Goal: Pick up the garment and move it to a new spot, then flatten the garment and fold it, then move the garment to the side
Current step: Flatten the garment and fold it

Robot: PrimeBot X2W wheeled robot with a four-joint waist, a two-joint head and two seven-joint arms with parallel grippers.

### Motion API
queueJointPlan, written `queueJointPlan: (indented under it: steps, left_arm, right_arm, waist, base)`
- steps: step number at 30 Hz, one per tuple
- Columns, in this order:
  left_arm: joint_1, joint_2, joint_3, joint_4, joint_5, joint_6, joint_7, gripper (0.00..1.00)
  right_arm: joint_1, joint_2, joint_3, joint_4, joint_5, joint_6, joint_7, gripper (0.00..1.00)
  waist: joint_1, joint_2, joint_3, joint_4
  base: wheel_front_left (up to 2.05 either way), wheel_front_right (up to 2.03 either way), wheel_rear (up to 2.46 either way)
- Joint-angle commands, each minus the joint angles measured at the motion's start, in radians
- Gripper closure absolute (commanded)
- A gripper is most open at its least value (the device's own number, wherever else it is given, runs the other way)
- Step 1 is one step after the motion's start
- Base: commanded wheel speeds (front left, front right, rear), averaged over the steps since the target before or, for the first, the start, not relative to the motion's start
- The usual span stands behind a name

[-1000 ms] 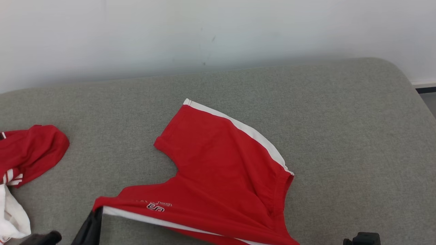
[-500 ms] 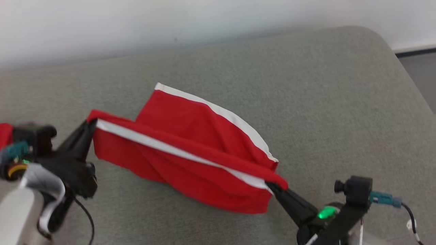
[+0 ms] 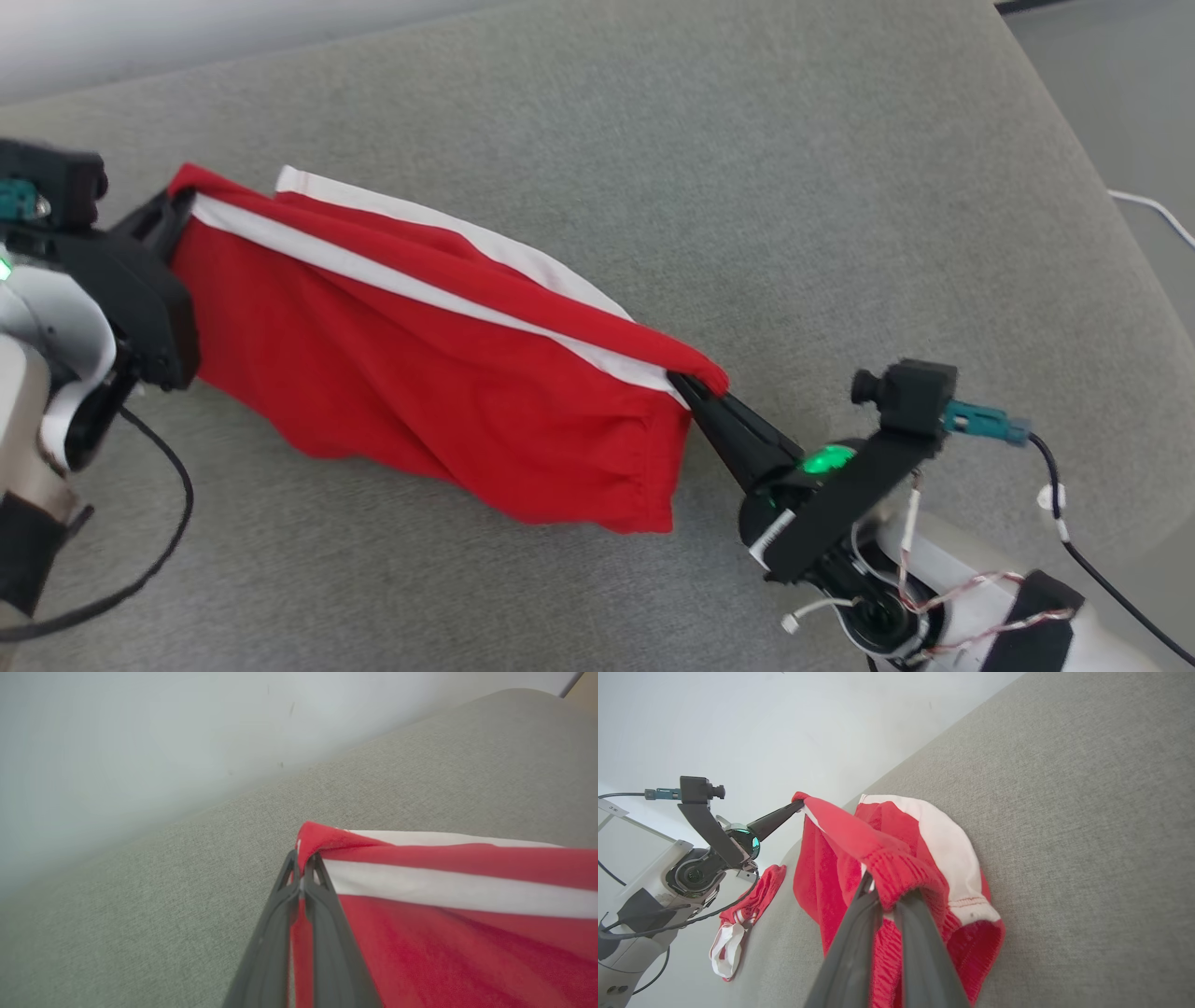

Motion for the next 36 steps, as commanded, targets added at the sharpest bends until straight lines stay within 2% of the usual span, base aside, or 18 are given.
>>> queueJointPlan:
  steps: [1, 11, 12, 13, 14, 15, 16, 24, 26, 30, 36]
  left_arm:
    - [-0.039, 0.006, -0.013, 0.024, 0.0, 0.003, -0.003, 1.0]
    - [-0.134, 0.008, -0.125, 0.136, -0.032, 0.003, -0.046, 1.0]
    - [-0.138, 0.009, -0.134, 0.143, -0.033, 0.002, -0.051, 1.0]
    - [-0.143, 0.009, -0.14, 0.15, -0.037, 0.002, -0.064, 1.0]
    - [-0.147, 0.007, -0.145, 0.155, -0.04, 0.002, -0.082, 0.81]
    - [-0.146, 0.001, -0.151, 0.16, -0.047, 0.002, -0.094, 0.07]
    - [-0.144, -0.007, -0.157, 0.165, -0.06, 0.002, -0.103, 0.0]
    - [-0.132, -0.029, -0.186, 0.181, -0.106, 0.002, -0.191, 0.0]
    - [-0.121, -0.026, -0.173, 0.185, -0.124, 0.002, -0.23, 0.0]
    - [-0.086, -0.02, -0.149, 0.187, -0.135, 0.006, -0.329, 0.0]
    - [-0.01, -0.012, -0.123, 0.174, -0.141, 0.019, -0.457, 0.0]
  right_arm:
    - [-0.027, 0.019, 0.004, 0.027, -0.003, -0.002, -0.005, 1.0]
    - [-0.067, 0.083, 0.02, 0.109, -0.022, -0.002, -0.017, 1.0]
    - [-0.068, 0.085, 0.022, 0.111, -0.021, -0.002, -0.017, 0.93]
    - [-0.069, 0.086, 0.023, 0.112, -0.019, -0.002, -0.018, 0.51]
    - [-0.069, 0.085, 0.022, 0.111, -0.018, -0.002, -0.019, 0.1]
    - [-0.066, 0.082, 0.021, 0.11, -0.016, -0.002, -0.02, 0.0]
    - [-0.062, 0.076, 0.019, 0.109, -0.017, -0.002, -0.02, 0.0]
    - [-0.016, 0.012, 0.0, 0.083, -0.074, -0.002, -0.023, 0.0]
    - [-0.005, -0.015, -0.001, 0.077, -0.135, -0.002, -0.023, 0.0]
    - [0.052, -0.026, -0.067, 0.052, -0.22, -0.002, -0.023, 0.0]
    - [0.155, 0.019, -0.242, 0.016, -0.352, -0.002, -0.023, 0.0]
  waist:
    - [-0.0003, -0.0002, 0.064, -0.06]
    - [-0.0003, -0.0002, 0.085, -0.081]
    - [-0.0003, -0.0002, 0.084, -0.08]
    - [-0.0003, -0.0002, 0.082, -0.078]
    - [-0.0003, -0.0002, 0.078, -0.075]
    - [-0.0003, -0.0002, 0.074, -0.071]
    - [-0.0003, -0.0002, 0.069, -0.066]
    - [-0.0003, -0.0002, 0.009, -0.031]
    - [-0.0003, -0.0002, -0.013, -0.023]
    - [-0.0003, -0.0002, -0.055, -0.011]
    - [-0.0003, -0.0002, -0.104, 0.004]
  base:
    - [0.0, 0.0, 0.0]
    - [0.0, 0.0, 0.0]
    - [0.0, 0.0, 0.0]
    - [0.0, 0.0, 0.0]
    - [0.0, 0.0, 0.0]
    - [0.0, 0.0, 0.0]
    - [0.0, 0.0, 0.0]
    - [0.0, 0.0, 0.0]
    - [0.0, 0.0, 0.0]
    - [0.0, 0.0, 0.0]
    - [0.0, 0.0, 0.0]
